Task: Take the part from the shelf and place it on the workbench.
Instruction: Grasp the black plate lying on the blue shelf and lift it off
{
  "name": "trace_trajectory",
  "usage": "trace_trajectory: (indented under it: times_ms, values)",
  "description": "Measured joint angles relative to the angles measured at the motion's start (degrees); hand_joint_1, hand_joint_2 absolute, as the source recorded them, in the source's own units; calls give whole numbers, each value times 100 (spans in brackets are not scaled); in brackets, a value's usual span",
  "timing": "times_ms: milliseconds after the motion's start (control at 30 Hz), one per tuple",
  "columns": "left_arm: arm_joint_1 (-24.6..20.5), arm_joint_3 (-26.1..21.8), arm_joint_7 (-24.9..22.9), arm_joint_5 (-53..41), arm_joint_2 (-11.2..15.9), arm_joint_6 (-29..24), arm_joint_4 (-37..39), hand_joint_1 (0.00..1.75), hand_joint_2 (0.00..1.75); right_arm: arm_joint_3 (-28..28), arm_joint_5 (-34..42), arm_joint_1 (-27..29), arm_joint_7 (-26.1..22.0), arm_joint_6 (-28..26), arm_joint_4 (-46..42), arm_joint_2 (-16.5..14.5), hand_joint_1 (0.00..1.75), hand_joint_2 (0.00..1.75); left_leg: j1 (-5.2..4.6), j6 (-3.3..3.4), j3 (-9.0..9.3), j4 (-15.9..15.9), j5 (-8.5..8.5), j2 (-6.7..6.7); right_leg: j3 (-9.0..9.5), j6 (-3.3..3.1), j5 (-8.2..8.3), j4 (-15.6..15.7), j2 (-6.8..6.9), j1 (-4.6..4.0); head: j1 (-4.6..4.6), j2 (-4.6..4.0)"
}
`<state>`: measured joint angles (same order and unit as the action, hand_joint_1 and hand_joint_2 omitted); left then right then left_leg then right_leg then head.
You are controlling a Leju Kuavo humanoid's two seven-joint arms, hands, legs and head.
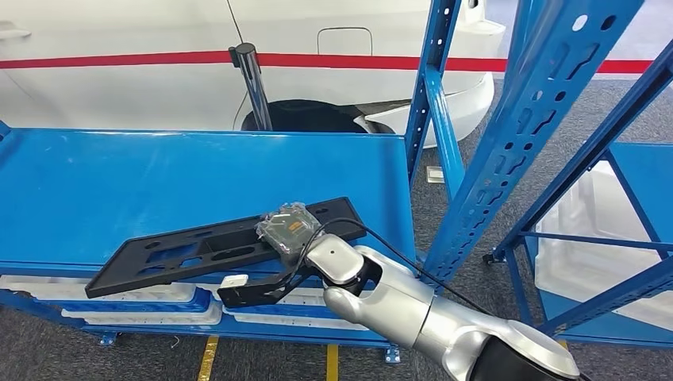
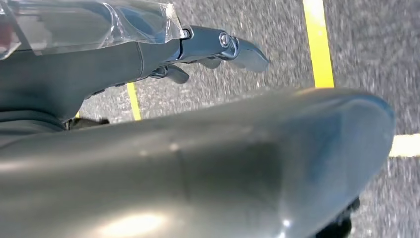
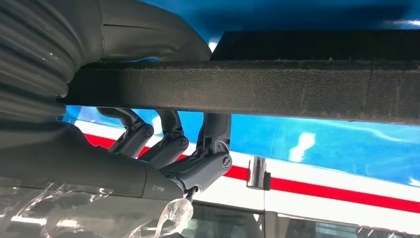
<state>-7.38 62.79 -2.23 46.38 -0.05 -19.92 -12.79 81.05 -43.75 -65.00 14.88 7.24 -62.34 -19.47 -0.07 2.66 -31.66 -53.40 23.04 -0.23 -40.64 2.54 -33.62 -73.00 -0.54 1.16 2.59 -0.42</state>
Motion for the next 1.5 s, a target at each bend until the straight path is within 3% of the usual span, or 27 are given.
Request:
trace_trajectory:
  times_ms: [33,67,100,167,200,333,367,433,500,533,567,600,667,733,833,900,1000,1033,1067,1100,1167,1233,1333,1433,1500]
  values:
    - [1,0,0,-2,-1,0,0,0,0,2,-1,10,-1,-18,2,4,175,175,3,0,11,-2,9,-2,-40,8,70,-28,4,2,0,0]
    - [1,0,0,-6,-2,-1,0,0,0,2,-1,16,-2,-42,5,5,175,175,12,-8,29,-6,24,-8,56,14,251,218,11,7,-1,0]
    - [-1,0,0,-9,-2,-2,0,0,0,2,-3,20,-4,-65,9,4,175,175,22,-25,48,-18,44,-16,235,22,477,620,21,14,-1,0]
    - [-7,0,0,-16,-2,-7,0,0,0,2,-20,30,-7,-121,21,5,175,175,22,-84,55,-69,99,-29,559,22,771,1343,30,27,-1,0]
    - [-10,0,0,-22,-2,-10,0,0,0,2,-35,36,-11,-157,27,5,175,175,11,-110,40,-100,121,-33,624,2,821,1507,25,31,1,0]
    - [-14,2,-2,-75,0,-26,0,0,0,-8,-153,88,-16,-392,41,5,175,175,3,-169,-13,-181,182,-26,610,-120,835,1549,1,28,3,0]
    - [-18,2,-2,-87,-1,-32,0,0,0,-14,-182,101,-13,-449,42,6,175,175,18,-194,-78,-324,270,-22,612,-145,839,1553,2,36,3,0]
    - [-21,2,-1,-104,-2,-42,0,0,0,-26,-225,122,-5,-541,43,10,175,175,42,-256,-377,-967,588,-15,612,-179,841,1556,5,45,5,0]
    - [-18,3,30,-150,-3,-60,0,0,87,-31,-289,167,4,-633,44,30,175,175,59,-289,-756,-1738,862,-15,608,-195,837,1556,5,40,5,0]
    - [-18,4,75,-190,-3,-69,0,0,131,-33,-336,204,9,-696,43,48,175,175,61,-286,-860,-1917,877,-15,610,-197,835,1556,2,37,5,0]
    - [-23,5,137,-231,-3,-78,0,0,175,-37,-391,242,13,-762,42,67,175,175,59,-269,-856,-1862,784,-15,614,-197,834,1556,-3,34,5,0]
    - [-33,6,205,-266,-3,-86,0,0,175,-48,-447,278,17,-825,38,86,175,175,52,-238,-753,-1594,606,-16,621,-197,833,1557,-9,30,4,0]
    - [-65,7,289,-296,1,-97,0,0,175,-91,-532,316,18,-896,19,119,175,175,18,-141,-371,-727,214,-17,633,-190,829,1559,-22,16,5,0]
    - [-97,7,306,-304,7,-104,0,0,175,-138,-574,331,20,-923,-4,159,175,175,-31,-79,-138,-213,61,-12,630,-162,827,1567,-27,11,4,0]
    - [-108,9,304,-330,8,-108,0,0,175,-184,-616,369,21,-935,-22,214,175,175,-47,-63,-98,-118,48,-5,639,-80,834,1604,-24,18,3,0]
    - [-115,16,333,-370,6,-91,0,0,175,-216,-652,402,18,-933,-59,248,175,175,-20,-34,-55,-45,7,3,581,-30,695,1435,-12,11,2,0]
    - [-127,36,373,-432,3,-103,0,0,175,-244,-713,473,14,-935,-108,313,175,175,-17,5,-26,-20,0,11,125,-9,170,385,3,4,1,0]
    - [-124,44,375,-445,1,-137,0,0,175,-251,-744,509,14,-949,-121,338,175,175,-19,11,-21,-22,4,9,-18,-5,75,79,5,2,1,0]
    - [-121,51,378,-450,-1,-170,0,0,175,-257,-780,537,15,-972,-138,360,175,175,-19,15,-17,-24,9,6,-68,-1,91,-20,6,0,1,0]
    - [-120,56,378,-449,-2,-194,0,0,175,-264,-827,556,16,-1007,-163,380,175,175,-16,15,-9,-28,15,1,-9,-1,209,112,10,1,1,0]
    - [-123,57,361,-453,-3,-210,0,0,175,-278,-959,588,25,-1137,-217,416,175,175,-8,-5,12,-46,38,-10,353,-11,591,871,22,3,1,0]
    - [-128,59,325,-478,-3,-213,0,0,175,-290,-1108,638,39,-1328,-260,450,175,175,-12,-46,12,-71,66,-16,656,-45,798,1499,24,-8,1,0]
    - [-123,62,280,-520,-3,-216,0,0,175,-329,-1304,732,57,-1614,-332,507,175,175,-30,-103,-14,-92,73,-15,697,-105,827,1638,2,-41,3,0]
    - [-125,66,246,-561,-4,-235,0,0,175,-401,-1578,839,57,-1992,-427,574,175,175,-8,-153,-68,-210,173,-12,702,-180,842,1654,0,-12,6,0]
    - [-127,71,219,-587,-6,-246,0,0,175,-450,-1736,906,43,-2249,-514,603,175,175,20,-226,-347,-823,493,-7,707,-213,846,1659,2,8,8,0]
